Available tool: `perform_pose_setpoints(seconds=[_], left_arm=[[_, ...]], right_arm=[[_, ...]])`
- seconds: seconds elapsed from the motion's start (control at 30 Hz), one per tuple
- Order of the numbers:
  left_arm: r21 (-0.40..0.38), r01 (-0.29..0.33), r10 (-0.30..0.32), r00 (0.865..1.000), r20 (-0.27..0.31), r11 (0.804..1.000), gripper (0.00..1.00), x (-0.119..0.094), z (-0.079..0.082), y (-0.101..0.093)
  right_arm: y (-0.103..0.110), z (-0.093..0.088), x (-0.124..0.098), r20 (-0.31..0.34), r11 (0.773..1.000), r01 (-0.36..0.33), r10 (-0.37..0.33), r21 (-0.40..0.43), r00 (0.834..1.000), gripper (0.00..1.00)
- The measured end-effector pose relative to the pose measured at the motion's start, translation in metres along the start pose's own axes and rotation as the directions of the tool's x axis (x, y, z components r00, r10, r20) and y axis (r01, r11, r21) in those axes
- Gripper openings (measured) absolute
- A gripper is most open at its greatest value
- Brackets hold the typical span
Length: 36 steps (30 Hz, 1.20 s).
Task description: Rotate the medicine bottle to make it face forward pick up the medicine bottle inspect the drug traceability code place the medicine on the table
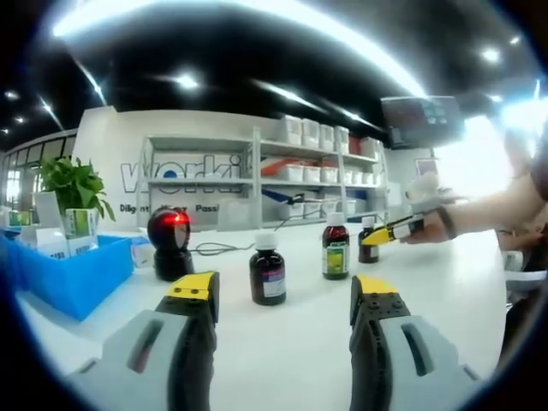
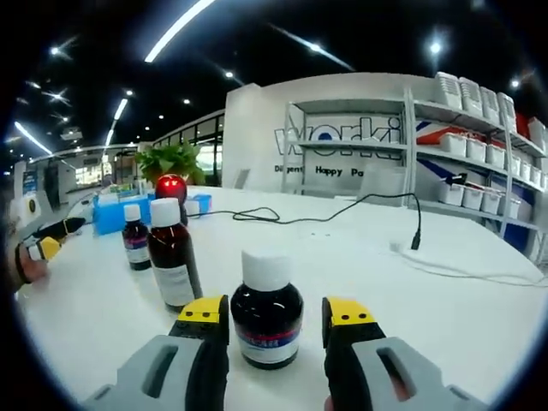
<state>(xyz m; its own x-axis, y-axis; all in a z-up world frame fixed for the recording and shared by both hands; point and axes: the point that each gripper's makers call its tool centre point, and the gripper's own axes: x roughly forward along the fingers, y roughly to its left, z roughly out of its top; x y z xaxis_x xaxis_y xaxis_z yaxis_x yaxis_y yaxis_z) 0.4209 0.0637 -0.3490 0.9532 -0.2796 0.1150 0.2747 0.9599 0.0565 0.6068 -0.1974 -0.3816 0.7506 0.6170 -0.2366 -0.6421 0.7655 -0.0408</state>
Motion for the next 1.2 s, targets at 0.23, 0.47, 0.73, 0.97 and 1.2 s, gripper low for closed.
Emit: perform_pose_setpoints(seconds=[0.23, 0.47, 0.73, 0.97, 1.2], left_arm=[[-0.006, -0.006, 0.006, 1.0, 0.003, 1.0, 0.52, -0.001, 0.001, 0.001], [-0.003, -0.005, 0.005, 1.0, 0.0, 1.0, 0.52, -0.001, 0.001, -0.001], [0.001, -0.006, 0.006, 1.0, -0.004, 1.0, 0.52, 0.0, 0.0, -0.001], [-0.001, -0.006, 0.006, 1.0, -0.004, 1.0, 0.52, 0.0, 0.0, -0.001], [-0.003, -0.006, 0.006, 1.0, -0.004, 1.0, 0.52, 0.0, 0.0, -0.001]], right_arm=[[-0.001, -0.002, 0.004, 0.001, 1.0, 0.008, -0.008, -0.006, 1.0, 0.35], [0.003, -0.003, 0.006, -0.001, 1.0, 0.015, -0.015, -0.017, 1.0, 0.3], [0.004, -0.003, 0.006, 0.0, 1.0, 0.016, -0.016, -0.002, 1.0, 0.29], [0.003, -0.002, 0.005, 0.008, 1.0, 0.02, -0.02, 0.001, 1.0, 0.28], [-0.004, 0.01, -0.001, 0.039, 0.999, 0.032, -0.033, 0.028, 0.999, 0.27]])
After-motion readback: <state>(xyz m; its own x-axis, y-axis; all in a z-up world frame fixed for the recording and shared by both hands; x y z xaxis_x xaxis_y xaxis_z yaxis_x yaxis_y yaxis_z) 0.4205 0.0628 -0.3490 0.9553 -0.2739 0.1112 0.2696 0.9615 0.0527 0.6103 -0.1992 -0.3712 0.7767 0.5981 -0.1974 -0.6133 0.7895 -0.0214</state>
